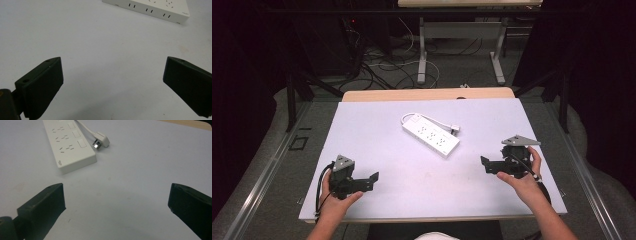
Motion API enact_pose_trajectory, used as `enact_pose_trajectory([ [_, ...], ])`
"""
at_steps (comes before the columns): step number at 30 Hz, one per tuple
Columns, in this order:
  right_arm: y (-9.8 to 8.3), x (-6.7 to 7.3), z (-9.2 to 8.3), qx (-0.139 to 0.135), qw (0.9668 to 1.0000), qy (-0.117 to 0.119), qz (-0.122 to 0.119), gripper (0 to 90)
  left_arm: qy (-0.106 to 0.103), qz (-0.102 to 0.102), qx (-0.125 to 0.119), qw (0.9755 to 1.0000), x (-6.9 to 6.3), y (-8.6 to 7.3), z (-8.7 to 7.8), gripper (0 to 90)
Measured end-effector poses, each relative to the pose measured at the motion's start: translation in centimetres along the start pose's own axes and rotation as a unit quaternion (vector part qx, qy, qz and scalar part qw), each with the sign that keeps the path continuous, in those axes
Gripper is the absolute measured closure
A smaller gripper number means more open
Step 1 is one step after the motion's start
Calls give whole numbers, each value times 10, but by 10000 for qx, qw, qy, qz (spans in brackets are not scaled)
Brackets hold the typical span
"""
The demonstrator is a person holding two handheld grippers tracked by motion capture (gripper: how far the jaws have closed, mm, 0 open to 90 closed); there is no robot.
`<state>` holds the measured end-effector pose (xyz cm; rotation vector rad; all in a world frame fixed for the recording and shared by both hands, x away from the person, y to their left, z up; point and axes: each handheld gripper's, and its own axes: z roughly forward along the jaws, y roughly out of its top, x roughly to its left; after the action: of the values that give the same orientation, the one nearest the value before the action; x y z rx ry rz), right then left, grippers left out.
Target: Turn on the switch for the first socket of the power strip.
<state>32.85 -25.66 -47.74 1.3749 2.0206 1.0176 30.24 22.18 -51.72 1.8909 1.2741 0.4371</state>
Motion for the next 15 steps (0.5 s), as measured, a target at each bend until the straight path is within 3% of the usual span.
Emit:
enact_pose_trajectory([
  [15,32,5,11,158,9997,131,-125,65,54,-58,-25,10000,2,0,-2,34],
])
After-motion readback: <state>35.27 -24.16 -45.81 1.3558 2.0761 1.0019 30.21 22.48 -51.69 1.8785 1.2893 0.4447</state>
